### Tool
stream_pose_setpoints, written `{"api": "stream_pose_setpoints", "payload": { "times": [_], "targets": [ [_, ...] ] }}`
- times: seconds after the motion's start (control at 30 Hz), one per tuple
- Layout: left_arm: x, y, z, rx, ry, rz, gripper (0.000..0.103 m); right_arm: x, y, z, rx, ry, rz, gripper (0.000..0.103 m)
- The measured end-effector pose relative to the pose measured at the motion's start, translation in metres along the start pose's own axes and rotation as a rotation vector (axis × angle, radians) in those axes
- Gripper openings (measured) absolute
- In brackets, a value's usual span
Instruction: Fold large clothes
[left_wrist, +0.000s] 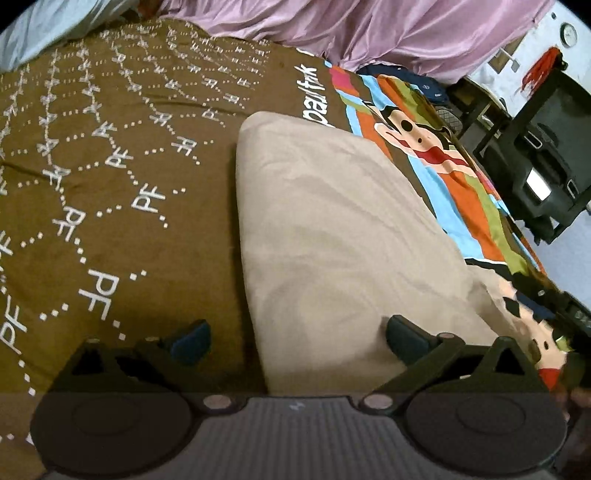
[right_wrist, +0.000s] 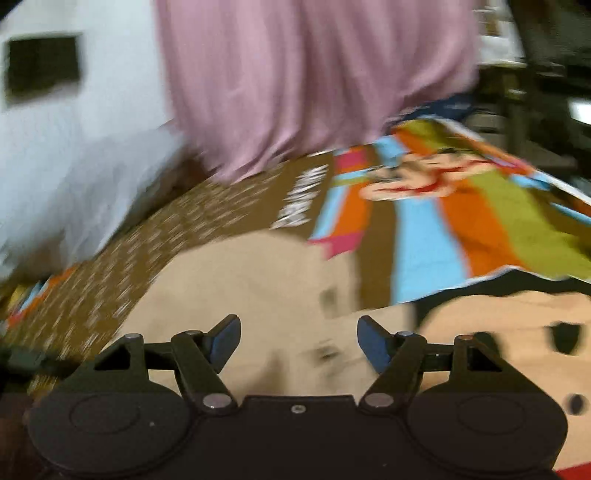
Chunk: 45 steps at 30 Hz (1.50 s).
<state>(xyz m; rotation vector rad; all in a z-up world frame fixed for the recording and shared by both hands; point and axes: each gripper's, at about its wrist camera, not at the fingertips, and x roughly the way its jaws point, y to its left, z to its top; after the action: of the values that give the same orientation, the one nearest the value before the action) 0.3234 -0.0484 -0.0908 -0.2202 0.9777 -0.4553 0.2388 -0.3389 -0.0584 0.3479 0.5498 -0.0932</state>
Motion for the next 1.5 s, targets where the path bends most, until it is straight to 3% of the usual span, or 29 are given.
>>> {"api": "stream_pose_setpoints", "payload": {
  "times": [0.17, 0.2, 0.23, 0.33, 0.4, 0.5, 0.57, 0.67, 0.73, 0.83, 1.07, 1.2, 1.37, 1.5],
  "targets": [
    [0.002, 0.001, 0.000, -0.009, 0.004, -0.004, 0.103, 0.022, -0.036, -0.007, 0.188, 0.131, 0.035, 0.069],
    [0.002, 0.001, -0.001, -0.008, 0.004, -0.003, 0.103, 0.025, -0.035, -0.009, 0.200, 0.150, 0.042, 0.065],
    [0.002, 0.000, -0.001, -0.009, 0.004, -0.002, 0.103, 0.027, -0.033, -0.011, 0.197, 0.159, 0.046, 0.055],
    [0.002, 0.001, -0.001, -0.014, 0.005, -0.005, 0.103, 0.022, -0.015, -0.011, 0.061, 0.130, 0.020, 0.031],
    [0.003, 0.002, 0.000, -0.017, 0.007, -0.007, 0.103, 0.016, 0.008, -0.011, -0.117, 0.083, -0.012, 0.019],
    [0.003, 0.001, -0.001, -0.017, 0.006, -0.006, 0.103, 0.014, 0.027, -0.016, -0.275, 0.064, -0.017, 0.017],
    [0.003, 0.001, -0.001, -0.017, 0.006, -0.007, 0.103, 0.017, 0.024, -0.016, -0.251, 0.078, -0.034, 0.021],
    [0.003, 0.002, -0.001, -0.017, 0.007, -0.007, 0.103, 0.019, 0.003, -0.006, -0.104, 0.073, -0.007, 0.046],
    [0.003, 0.001, -0.001, -0.016, 0.008, -0.005, 0.103, 0.021, -0.011, 0.002, -0.028, 0.038, 0.055, 0.071],
    [0.003, -0.004, -0.001, -0.006, 0.005, 0.011, 0.103, 0.035, -0.021, 0.017, 0.000, 0.003, 0.131, 0.088],
    [0.001, -0.024, -0.003, 0.085, -0.015, 0.086, 0.103, 0.103, -0.039, 0.033, -0.030, 0.185, 0.269, 0.093],
    [0.001, -0.027, -0.003, 0.102, -0.016, 0.098, 0.103, 0.126, -0.049, 0.030, 0.019, 0.251, 0.292, 0.095],
    [0.004, -0.031, -0.004, 0.112, -0.007, 0.098, 0.103, 0.131, -0.059, 0.025, 0.096, 0.284, 0.380, 0.102],
    [0.004, -0.034, -0.004, 0.126, -0.010, 0.110, 0.103, 0.131, -0.053, 0.024, 0.067, 0.289, 0.358, 0.102]
  ]
}}
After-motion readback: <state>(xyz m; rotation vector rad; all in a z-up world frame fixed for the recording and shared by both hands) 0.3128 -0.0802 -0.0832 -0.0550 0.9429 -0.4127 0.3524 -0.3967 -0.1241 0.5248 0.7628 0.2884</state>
